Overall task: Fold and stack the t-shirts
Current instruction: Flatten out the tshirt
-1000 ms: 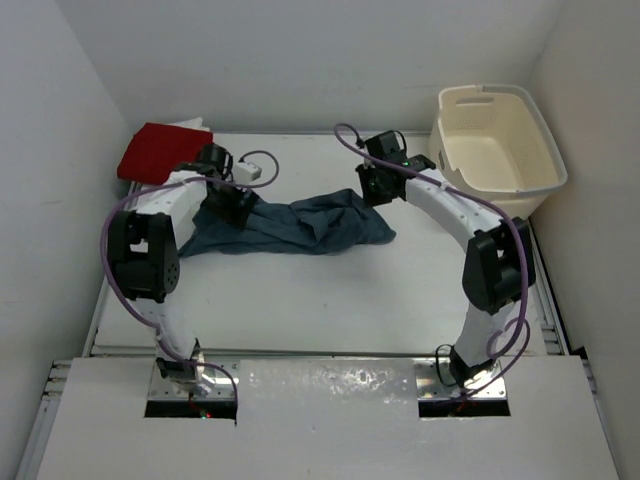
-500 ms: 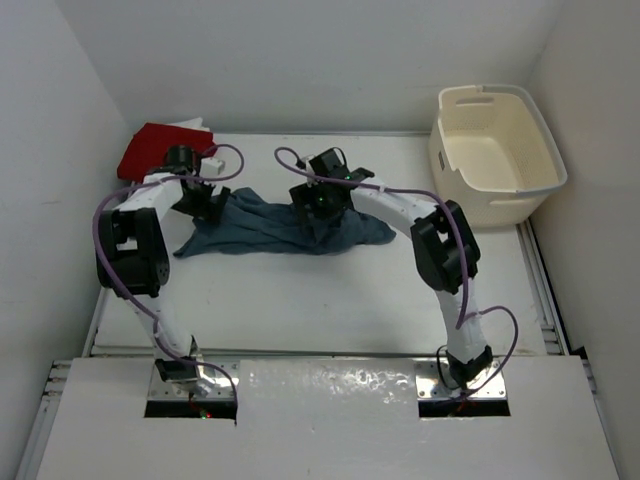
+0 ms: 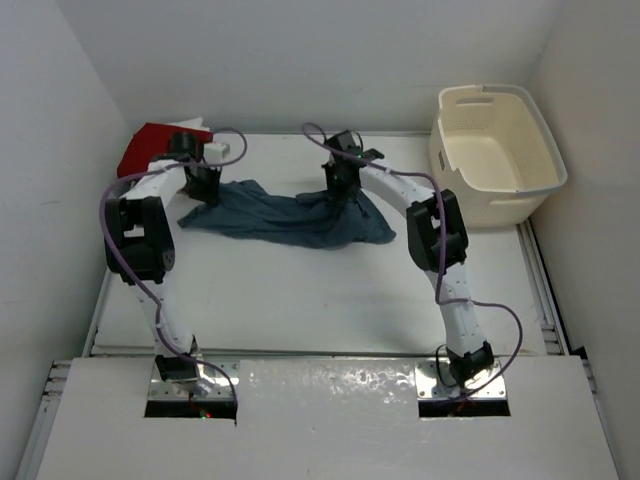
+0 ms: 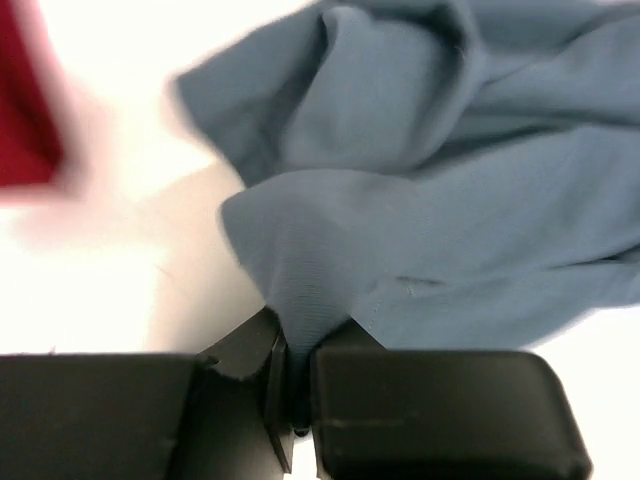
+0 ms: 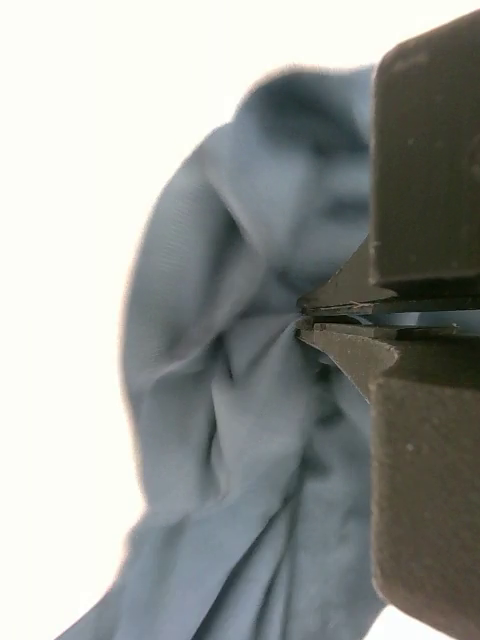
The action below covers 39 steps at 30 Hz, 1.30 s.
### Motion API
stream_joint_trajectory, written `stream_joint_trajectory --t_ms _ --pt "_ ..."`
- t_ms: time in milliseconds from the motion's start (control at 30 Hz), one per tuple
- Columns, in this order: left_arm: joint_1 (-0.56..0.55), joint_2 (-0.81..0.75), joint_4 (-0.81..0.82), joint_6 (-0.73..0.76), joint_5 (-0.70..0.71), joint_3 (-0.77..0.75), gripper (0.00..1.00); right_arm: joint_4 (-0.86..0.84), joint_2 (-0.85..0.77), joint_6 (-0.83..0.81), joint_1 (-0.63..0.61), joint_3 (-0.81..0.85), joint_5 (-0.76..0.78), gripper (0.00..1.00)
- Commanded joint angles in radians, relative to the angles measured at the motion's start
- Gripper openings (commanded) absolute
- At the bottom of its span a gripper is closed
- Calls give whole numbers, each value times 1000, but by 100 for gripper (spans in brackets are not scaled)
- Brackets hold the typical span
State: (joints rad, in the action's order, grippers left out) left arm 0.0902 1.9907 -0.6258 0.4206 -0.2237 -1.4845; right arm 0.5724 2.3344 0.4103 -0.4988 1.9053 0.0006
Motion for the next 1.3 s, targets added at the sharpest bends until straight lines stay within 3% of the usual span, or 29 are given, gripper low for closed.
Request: stream_joint_trajectory --t_ms 0,133,167,300,400,500,567,633,767,833,867,900,967,1000,1033,1067,1133,1167,1200,1267 --pt "-4 -17 60 -57 -57 -240 0 23 -26 4 61 234 15 0" --pt "-17 -9 15 -98 -147 -505 0 -15 -93 21 137 370 4 0" --pt "-26 -13 11 -98 -157 -605 0 -64 -121 28 150 365 -28 0" --pt "-27 -111 113 -103 -178 -729 0 -134 -292 2 193 341 -2 0" --pt "-30 -102 12 -65 -221 -887 0 -174 -440 -48 218 282 44 0" --pt "-47 -205 -12 -48 -244 -754 0 -174 -568 -91 220 221 49 0" --pt "-55 -259 -60 -31 -258 -645 0 -186 -685 -79 215 79 23 0" --pt "-53 -329 -125 -25 -241 -587 0 -221 -775 -55 215 -139 12 0" --pt "-55 -514 -228 67 -255 -286 0 -249 -1001 -4 215 -507 12 0" --pt "-53 -567 -325 225 -282 -117 0 -232 -1050 42 210 -687 4 0" --pt "-55 -601 -351 310 -264 -62 5 -221 -1098 60 204 -810 4 0" --pt "-55 -607 -397 369 -270 -7 29 -192 -1122 97 178 -877 4 0" --pt "-56 -593 -616 570 -345 146 54 -165 -1181 134 151 -1054 4 0" --pt "-56 -593 -694 551 -351 199 84 -98 -1190 166 151 -1099 4 6" --pt "-60 -604 -695 543 -324 298 85 -53 -1193 168 154 -1124 21 27" --pt "-61 -630 -695 563 -262 328 86 -14 -1193 160 152 -1134 50 63" --pt "-35 -655 -610 627 -223 328 87 47 -1181 108 154 -1103 114 77" --pt "-27 -649 -529 515 -176 314 89 49 -1176 95 151 -1071 118 87" --pt "-26 -633 -391 470 -152 273 92 22 -1164 55 146 -1053 113 89" --pt "-26 -533 -300 324 -91 224 93 -11 -1135 -2 102 -979 96 95"
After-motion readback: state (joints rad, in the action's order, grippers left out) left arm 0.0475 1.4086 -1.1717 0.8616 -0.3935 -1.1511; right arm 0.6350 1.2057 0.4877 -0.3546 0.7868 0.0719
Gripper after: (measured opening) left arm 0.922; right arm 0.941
